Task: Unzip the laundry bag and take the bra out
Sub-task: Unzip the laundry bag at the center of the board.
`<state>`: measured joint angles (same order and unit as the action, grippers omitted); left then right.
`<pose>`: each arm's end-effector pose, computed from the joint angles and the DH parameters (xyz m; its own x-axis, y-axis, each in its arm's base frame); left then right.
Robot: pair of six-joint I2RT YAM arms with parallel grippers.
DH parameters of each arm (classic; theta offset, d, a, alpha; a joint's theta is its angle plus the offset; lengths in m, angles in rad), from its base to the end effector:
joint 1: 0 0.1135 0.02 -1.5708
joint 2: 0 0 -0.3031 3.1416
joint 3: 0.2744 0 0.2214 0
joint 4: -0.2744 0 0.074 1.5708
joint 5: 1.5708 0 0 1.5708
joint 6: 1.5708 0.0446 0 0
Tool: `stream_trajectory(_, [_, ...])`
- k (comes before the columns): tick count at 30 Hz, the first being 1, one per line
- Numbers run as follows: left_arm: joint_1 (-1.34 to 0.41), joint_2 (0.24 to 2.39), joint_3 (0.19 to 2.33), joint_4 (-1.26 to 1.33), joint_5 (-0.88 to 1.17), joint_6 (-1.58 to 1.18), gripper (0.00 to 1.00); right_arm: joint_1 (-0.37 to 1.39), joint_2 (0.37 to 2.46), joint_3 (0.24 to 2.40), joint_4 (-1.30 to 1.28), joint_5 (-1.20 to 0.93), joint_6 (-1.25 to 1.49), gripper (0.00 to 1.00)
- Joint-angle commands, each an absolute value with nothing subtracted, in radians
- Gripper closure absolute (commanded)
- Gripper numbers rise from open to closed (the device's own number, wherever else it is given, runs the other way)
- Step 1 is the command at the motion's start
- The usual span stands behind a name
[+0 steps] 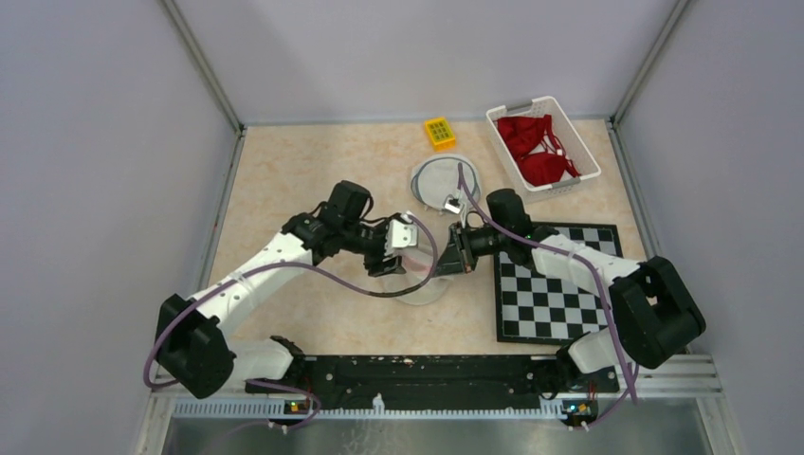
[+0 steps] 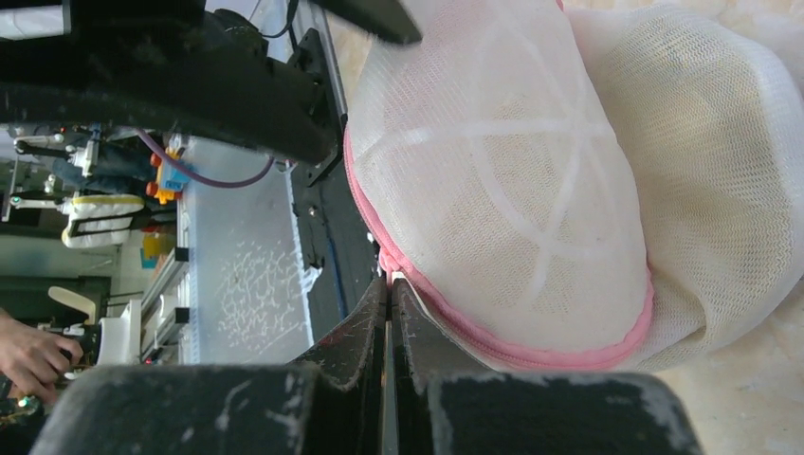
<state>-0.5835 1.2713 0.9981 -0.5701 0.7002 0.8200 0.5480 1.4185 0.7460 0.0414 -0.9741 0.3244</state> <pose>0.1710 -0.1473 0.3226 0.1443 0.5747 -0.8055 0.9871 -0.0265 0.1579 0.2011 0.1659 0.2688 -0.7524 -0.2494 -0.6097 -0.6573 0.2228 0.7200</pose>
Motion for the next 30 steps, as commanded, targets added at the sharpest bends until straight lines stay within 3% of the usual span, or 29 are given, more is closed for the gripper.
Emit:
stream_trajectory(1, [-0.650,1.284,1.039,-0.527,0.706,0.764,0.35,0.554,1.415,0.769,0.092,-0.983,0.338,1.00])
stream_trajectory(8, [-0.698,1.343,1.035,-0.487,0.607,0.772,0.58,0.553,1.389,0.772,0.048,-0.974,0.311,1.00])
stream_trajectory(15, [-0.698,1.305,0.975,-0.487,0.475,0.824,0.99,0.521,1.370,0.770,0.019,-0.968,0.290,1.00])
stream_trajectory(27, [-0.620,1.244,0.906,-0.399,0.400,0.950,1.00,0.434,1.329,0.754,-0.042,-0.956,0.252,1.00])
stream_trajectory(30, [-0.608,1.244,0.915,-0.372,0.387,0.958,0.88,0.435,1.332,0.749,-0.009,-0.983,0.290,1.00])
